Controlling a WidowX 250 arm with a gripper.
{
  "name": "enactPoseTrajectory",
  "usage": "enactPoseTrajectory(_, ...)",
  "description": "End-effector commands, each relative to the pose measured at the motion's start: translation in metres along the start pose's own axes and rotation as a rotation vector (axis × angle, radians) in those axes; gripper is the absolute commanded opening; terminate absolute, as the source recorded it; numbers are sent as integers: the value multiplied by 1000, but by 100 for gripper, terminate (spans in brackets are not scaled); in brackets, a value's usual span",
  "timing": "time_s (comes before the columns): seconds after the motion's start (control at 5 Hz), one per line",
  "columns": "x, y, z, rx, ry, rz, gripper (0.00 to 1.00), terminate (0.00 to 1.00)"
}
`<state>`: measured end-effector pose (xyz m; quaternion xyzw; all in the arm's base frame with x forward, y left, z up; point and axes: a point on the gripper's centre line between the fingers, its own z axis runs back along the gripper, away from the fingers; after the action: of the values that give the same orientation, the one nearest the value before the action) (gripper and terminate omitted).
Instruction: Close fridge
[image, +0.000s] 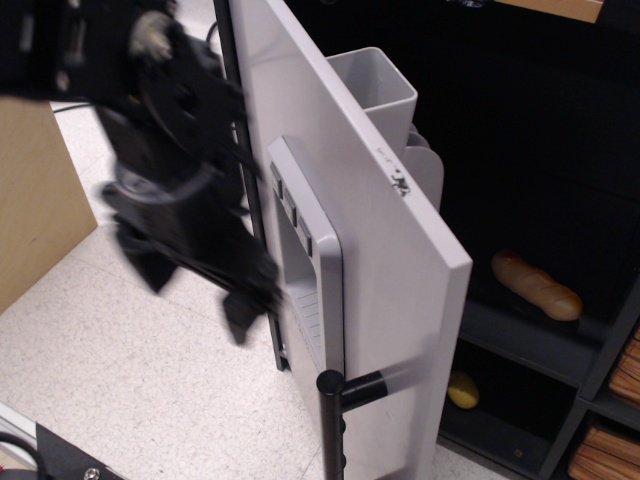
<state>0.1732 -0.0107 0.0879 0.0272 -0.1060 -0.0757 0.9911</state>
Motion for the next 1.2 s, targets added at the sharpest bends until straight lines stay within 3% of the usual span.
enactPoseTrajectory(0.0,15,-52,8,-128,-38,-276,100,0)
enactPoseTrajectory(0.2,26,-66,2,-159,-45,-276,100,0)
enactPoseTrajectory(1.0,85,-88,-25,-110,-116,-197,100,0)
